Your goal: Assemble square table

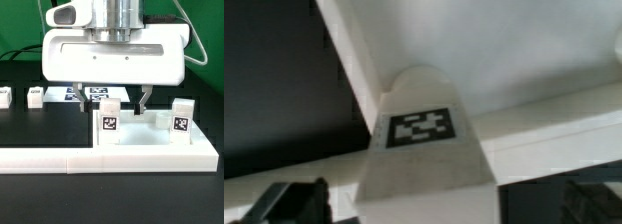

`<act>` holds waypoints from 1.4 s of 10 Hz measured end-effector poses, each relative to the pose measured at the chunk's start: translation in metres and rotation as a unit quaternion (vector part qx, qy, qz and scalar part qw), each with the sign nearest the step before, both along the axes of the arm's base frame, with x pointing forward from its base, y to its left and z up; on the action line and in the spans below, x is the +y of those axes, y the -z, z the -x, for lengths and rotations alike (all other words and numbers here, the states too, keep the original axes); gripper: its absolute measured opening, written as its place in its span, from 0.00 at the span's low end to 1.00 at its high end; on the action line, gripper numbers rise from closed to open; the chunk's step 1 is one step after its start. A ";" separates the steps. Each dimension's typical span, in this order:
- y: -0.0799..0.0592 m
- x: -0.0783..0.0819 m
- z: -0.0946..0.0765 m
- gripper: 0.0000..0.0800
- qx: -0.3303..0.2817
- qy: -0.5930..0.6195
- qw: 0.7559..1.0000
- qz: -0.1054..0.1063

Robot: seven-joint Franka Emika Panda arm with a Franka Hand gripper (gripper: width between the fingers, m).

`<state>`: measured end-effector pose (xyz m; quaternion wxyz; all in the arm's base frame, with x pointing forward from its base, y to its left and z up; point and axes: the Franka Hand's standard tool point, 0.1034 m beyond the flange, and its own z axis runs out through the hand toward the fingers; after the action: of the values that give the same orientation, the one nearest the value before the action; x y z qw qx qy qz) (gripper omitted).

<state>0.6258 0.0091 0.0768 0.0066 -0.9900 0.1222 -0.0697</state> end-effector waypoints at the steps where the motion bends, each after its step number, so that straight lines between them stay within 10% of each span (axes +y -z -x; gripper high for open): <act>1: 0.000 0.000 0.000 0.80 0.000 -0.004 1.000 0.001; 4: 0.001 -0.001 0.000 0.58 0.000 -0.002 1.000 0.001; 5: 0.001 -0.002 0.000 0.36 0.000 0.008 1.000 0.000; 9: 0.001 -0.004 0.000 0.36 0.000 0.104 0.994 -0.013; 14: 0.003 -0.006 0.004 0.36 0.010 0.423 0.905 -0.052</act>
Offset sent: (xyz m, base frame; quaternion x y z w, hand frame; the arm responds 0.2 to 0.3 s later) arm 0.0000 0.0000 0.0000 0.0000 0.0000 0.0000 1.0000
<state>0.6215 0.0029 0.0742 0.0273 -0.8442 0.5330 -0.0500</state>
